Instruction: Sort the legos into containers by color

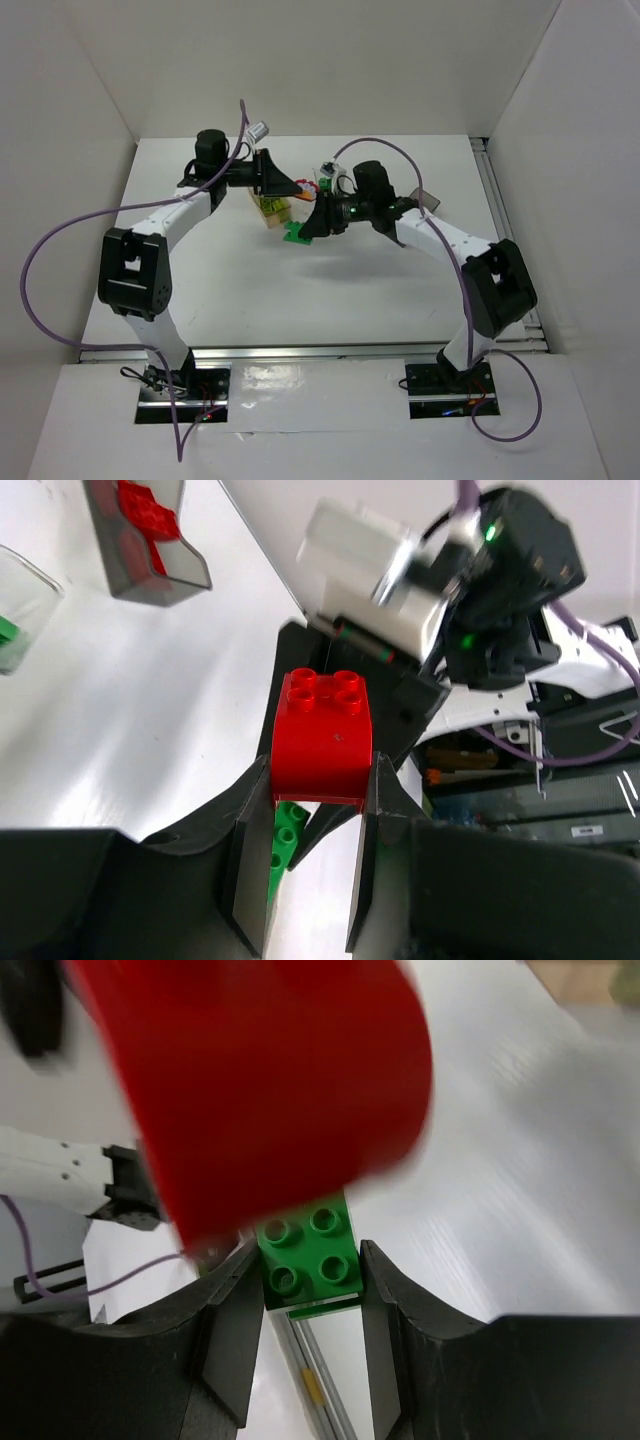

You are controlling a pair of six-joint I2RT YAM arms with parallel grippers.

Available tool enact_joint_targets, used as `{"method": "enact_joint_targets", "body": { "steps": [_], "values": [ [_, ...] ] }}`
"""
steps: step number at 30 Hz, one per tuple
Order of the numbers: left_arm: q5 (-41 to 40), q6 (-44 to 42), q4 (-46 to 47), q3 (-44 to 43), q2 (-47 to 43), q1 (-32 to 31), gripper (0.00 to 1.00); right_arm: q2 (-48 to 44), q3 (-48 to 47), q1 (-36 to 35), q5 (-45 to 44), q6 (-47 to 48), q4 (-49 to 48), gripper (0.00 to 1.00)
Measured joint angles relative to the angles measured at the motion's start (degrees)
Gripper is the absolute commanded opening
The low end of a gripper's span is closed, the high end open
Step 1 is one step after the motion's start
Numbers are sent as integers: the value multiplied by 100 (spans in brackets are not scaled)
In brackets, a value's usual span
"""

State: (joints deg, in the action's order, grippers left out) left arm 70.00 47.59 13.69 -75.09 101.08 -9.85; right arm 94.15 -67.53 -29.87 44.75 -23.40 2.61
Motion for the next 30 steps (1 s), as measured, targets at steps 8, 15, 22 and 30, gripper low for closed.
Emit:
{"method": "enact_joint_targets", "body": {
  "steps": [8, 15, 22, 30],
  "values": [
    [-444, -15, -369, -645, 457, 2, 0, -673, 498, 306, -909, 444, 1154, 18],
    [-1377, -472, -1504, -2260, 1591, -745, 0, -2302, 481, 973, -3720, 286, 2610, 18],
    [-1943, -396, -1875, -3685, 2953, -1742, 0, -3353, 463, 1368, -6225, -553, 3394, 17],
    [-2702, -179, -2162, -5737, 4481, -2511, 0, -3711, 457, 1556, -7189, -898, 3620, 17]
  ]
}}
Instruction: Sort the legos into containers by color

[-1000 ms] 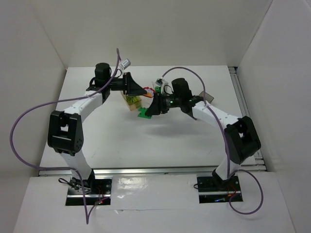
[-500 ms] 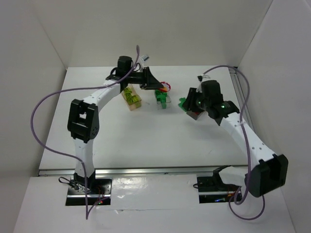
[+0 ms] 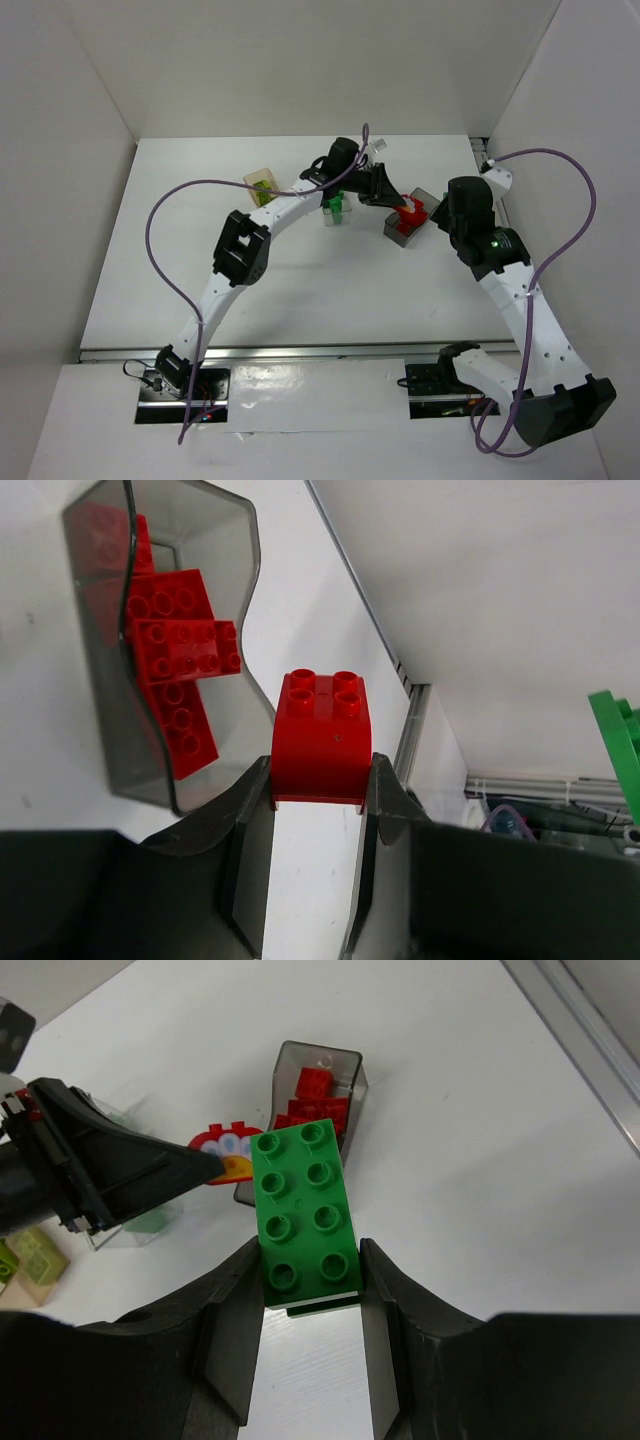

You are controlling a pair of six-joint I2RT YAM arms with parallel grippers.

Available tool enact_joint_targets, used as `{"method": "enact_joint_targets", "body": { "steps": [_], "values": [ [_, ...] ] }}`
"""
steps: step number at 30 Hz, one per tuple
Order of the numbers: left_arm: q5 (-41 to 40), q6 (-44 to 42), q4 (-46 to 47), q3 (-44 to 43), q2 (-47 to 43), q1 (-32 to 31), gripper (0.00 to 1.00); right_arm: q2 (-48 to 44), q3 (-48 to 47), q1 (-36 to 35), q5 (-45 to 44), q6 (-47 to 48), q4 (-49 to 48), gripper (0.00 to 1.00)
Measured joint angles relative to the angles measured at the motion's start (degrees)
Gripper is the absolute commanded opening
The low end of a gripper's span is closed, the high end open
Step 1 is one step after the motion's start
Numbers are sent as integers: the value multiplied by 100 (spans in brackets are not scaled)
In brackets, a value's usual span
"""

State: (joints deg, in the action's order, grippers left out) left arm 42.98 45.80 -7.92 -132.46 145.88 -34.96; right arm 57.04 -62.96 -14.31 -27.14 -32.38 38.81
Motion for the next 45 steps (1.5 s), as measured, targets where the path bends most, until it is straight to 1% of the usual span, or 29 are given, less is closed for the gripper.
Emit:
{"method": "enact_joint_targets", "body": {
  "steps": [3, 4, 5, 6, 7, 8, 9, 10, 12, 17, 20, 21, 22, 23, 24, 25, 27, 29, 31, 32, 34, 35, 36, 38, 41, 43, 45],
  "values": [
    [-105, 181, 70, -127, 162, -83, 0, -42, -2, 2, -118, -70, 68, 19],
    [-114, 249, 96, -157, 219, -81, 4, -81, -2, 11, -153, -90, 87, 19],
    [-118, 299, 140, -214, 291, -68, 13, -133, -2, 17, -190, -105, 101, 19],
    [-120, 378, 186, -262, 356, -46, 26, -192, -2, 26, -229, -118, 109, 19],
    [-116, 411, 199, -291, 409, -22, 35, -262, -2, 37, -267, -125, 111, 19],
    [-118, 424, 201, -293, 442, -2, 47, -317, -2, 44, -289, -127, 111, 19],
    [-111, 431, 208, -293, 472, 2, 66, -363, -2, 48, -315, -129, 114, 19],
    [-114, 428, 216, -295, 494, 15, 72, -382, -2, 48, -332, -129, 116, 19],
    [-109, 507, 208, -297, 511, 44, 80, -393, -2, 48, -354, -131, 118, 19],
    [39, 533, 267, -297, 514, 39, 86, -361, -2, 48, -348, -138, 116, 19],
    [118, 476, 260, -295, 507, 35, 86, -339, -2, 48, -310, -146, 109, 19],
    [125, 389, 243, -262, 479, 35, 84, -321, -2, 48, -286, -144, 107, 19],
    [125, 348, 197, -177, 402, 35, 77, -295, -2, 48, -240, -144, 101, 19],
    [101, 267, 131, -9, 273, 39, 67, -254, -2, 48, -188, -136, 90, 20],
    [63, 188, 44, 243, 72, 55, 47, -205, -2, 48, -107, -107, 68, 20],
    [35, 120, 35, 570, -179, 68, 42, -140, -2, 48, 28, -68, 37, 20],
    [28, -26, 52, 1530, -944, 166, 40, 33, -7, 81, 428, 68, -66, 20],
    [70, -94, 240, 2575, -1799, 393, 51, 269, -2, 109, 1163, 232, -297, 20],
    [232, -105, 490, 3585, -2697, 780, 66, 444, 24, 127, 1934, 352, -614, 20],
    [348, -105, 619, 4057, -3126, 1038, 83, 514, 59, 149, 2389, 387, -835, 20],
    [678, -107, 916, 4750, -3786, 1578, 92, 634, 157, 166, 3285, 413, -1322, 20],
    [817, -81, 1106, 5012, -4000, 1810, 95, 688, 212, 173, 3661, 400, -1574, 20],
    [970, -68, 1331, 5311, -4188, 2013, 96, 750, 308, 195, 4135, 367, -1910, 20],
    [1246, -52, 1650, 5772, -4389, 2146, 96, 916, 529, 212, 5069, 173, -2671, 20],
    [1587, 120, 2201, 6408, -4441, 1893, 95, 1281, 785, 190, 6153, -247, -3720, 20],
    [1788, 363, 2636, 6798, -4441, 1709, 95, 1478, 890, 155, 6585, -448, -4234, 20],
    [1963, 570, 2986, 7036, -4441, 1585, 92, 1602, 911, 107, 6935, -621, -4540, 20]
  ]
}}
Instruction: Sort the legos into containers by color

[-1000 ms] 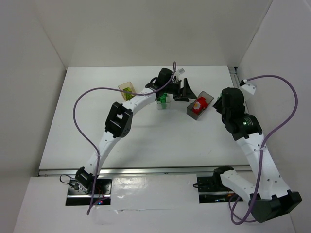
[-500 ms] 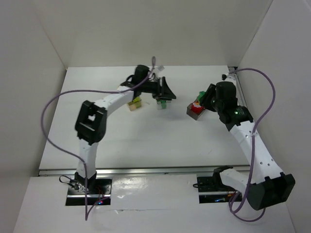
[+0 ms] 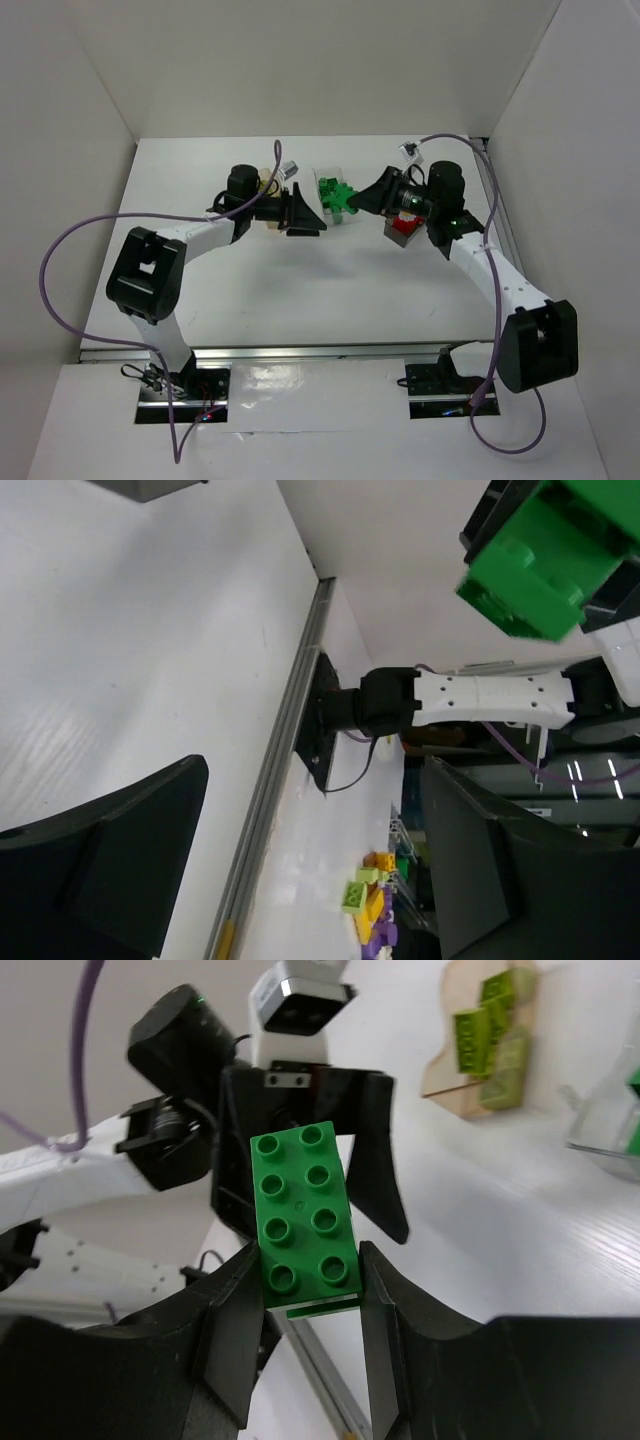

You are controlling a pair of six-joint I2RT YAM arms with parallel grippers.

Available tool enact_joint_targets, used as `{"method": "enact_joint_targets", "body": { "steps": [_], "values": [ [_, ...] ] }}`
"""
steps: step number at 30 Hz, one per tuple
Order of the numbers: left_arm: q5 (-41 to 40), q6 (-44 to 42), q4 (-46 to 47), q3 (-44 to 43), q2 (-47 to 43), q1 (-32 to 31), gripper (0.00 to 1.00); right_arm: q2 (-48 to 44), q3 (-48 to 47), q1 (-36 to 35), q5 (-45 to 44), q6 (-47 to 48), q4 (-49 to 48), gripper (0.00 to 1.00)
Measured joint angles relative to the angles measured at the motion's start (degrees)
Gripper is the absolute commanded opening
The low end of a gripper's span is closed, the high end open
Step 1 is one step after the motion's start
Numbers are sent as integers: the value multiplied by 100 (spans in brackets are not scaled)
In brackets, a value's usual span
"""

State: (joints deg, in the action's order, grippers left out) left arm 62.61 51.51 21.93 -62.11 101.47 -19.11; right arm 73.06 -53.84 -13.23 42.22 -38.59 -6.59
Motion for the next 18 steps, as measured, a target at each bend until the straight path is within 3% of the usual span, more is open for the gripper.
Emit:
{"method": "enact_joint_targets", "body": {
  "steps": [13, 18],
  "values": [
    [369, 291, 1550, 35, -391, -111, 86, 326, -166, -319, 800, -79, -289, 20],
    [402, 415, 1919, 35, -448, -179, 74, 330, -221, -514, 817, 11, -164, 20]
  ]
}}
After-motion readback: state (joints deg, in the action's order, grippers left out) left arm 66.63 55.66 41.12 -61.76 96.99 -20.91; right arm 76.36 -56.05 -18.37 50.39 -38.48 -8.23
